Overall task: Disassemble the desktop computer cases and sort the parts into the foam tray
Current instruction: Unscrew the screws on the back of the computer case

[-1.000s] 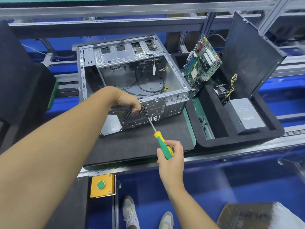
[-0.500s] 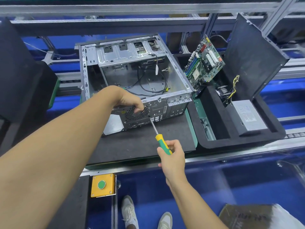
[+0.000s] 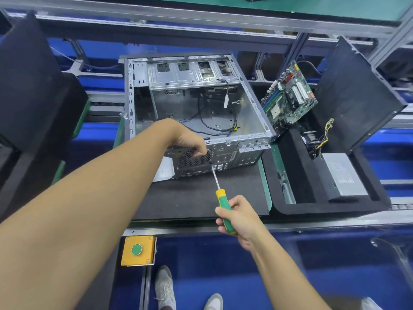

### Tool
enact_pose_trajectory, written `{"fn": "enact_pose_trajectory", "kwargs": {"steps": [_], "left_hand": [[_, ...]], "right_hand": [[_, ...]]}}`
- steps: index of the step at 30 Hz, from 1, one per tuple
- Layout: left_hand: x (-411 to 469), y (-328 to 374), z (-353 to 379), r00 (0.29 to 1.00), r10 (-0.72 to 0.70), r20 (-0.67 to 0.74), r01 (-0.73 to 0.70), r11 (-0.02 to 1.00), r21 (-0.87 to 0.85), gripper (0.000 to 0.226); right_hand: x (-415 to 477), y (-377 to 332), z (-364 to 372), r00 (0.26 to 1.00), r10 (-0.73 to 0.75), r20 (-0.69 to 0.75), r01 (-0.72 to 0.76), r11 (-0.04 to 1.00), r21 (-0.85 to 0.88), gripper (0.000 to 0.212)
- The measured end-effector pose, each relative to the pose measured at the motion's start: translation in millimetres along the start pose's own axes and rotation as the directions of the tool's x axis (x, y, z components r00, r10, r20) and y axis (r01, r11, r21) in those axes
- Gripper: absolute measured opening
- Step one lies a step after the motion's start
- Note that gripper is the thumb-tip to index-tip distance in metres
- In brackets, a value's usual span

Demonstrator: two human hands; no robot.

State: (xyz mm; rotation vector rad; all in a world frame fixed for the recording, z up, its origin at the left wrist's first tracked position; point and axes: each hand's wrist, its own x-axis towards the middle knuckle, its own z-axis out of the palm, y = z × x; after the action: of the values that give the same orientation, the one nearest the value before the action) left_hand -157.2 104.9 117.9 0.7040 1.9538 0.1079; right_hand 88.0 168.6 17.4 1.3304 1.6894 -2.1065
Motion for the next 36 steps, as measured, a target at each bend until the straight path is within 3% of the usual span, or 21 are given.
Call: {"fn": "enact_pose_trajectory", "kwargs": {"steps": [2,6,8,11,14,17,19,22,24,27,29,32,34,36], "left_hand": [[0,0,0,1.0,0.008,-0.01,-0.008,1.0,0.008,0.037],[0,1,-1,1.0,0.007,0.002,-0.007,1.0,0.014,0.042],[-1,2,-1,1.0,0.012,0.013,-0.012,1.0,0.014,0.047],[-2,2,0,1.0,0.009,0.007,-0.009,1.0,0.016,0.045],[-2,2,0,1.0,0.02,-0.009,-0.02,1.0,0.004,0.045],[-3,2,0,1.0,0.001,0.003,-0.001,1.0,0.011,0.048],[-1,0,1,1.0,-0.022,-0.014,0.022,1.0,0.004,0.042],[-2,-2,1,0.998,-0.06,-0.018,0.06,0.998,-0.005,0.039],[-2,-2,0,0.998,-0.061,-0.012,0.061,0.998,-0.003,0.042],[0,-2,-1,0.998,-0.055,-0.002,0.055,0.998,-0.012,0.043],[0,-2,-1,0.998,-0.058,0.01,0.058,0.998,-0.021,0.042],[1,-2,-1,0.998,-0.057,0.015,0.058,0.998,-0.017,0.046],[4,-3,-1,0.998,-0.052,0.018,0.052,0.998,-0.023,0.045],[5,-3,-2,0.999,-0.047,0.022,0.048,0.998,-0.031,0.043]], "right_hand": [[0,-3,3,0.999,0.003,0.036,-0.001,0.998,-0.065,0.026],[0,-14,-2,0.969,0.146,0.197,-0.17,0.98,0.106,0.032],[2,-18,-6,0.955,0.172,0.24,-0.199,0.976,0.093,0.035],[5,-19,-6,0.976,0.101,0.194,-0.114,0.992,0.057,0.014],[11,-16,-1,0.998,0.02,0.056,-0.019,1.0,-0.018,0.034],[12,-13,6,0.992,0.014,0.126,-0.009,0.999,-0.046,0.031],[11,-16,5,0.977,0.08,0.196,-0.088,0.996,0.033,0.025],[13,-22,-4,0.942,0.15,0.3,-0.197,0.971,0.133,0.034],[13,-21,-8,0.948,0.116,0.298,-0.159,0.979,0.125,0.031],[15,-20,-7,0.984,0.037,0.172,-0.052,0.995,0.088,0.012],[18,-20,-6,0.993,0.021,0.114,-0.024,0.999,0.026,0.022],[19,-19,-3,0.989,0.01,0.149,0.0,0.998,-0.065,0.022],[19,-20,-2,0.979,0.046,0.199,-0.045,0.999,-0.013,0.014],[21,-21,-6,0.96,0.112,0.255,-0.135,0.988,0.073,0.021]]}}
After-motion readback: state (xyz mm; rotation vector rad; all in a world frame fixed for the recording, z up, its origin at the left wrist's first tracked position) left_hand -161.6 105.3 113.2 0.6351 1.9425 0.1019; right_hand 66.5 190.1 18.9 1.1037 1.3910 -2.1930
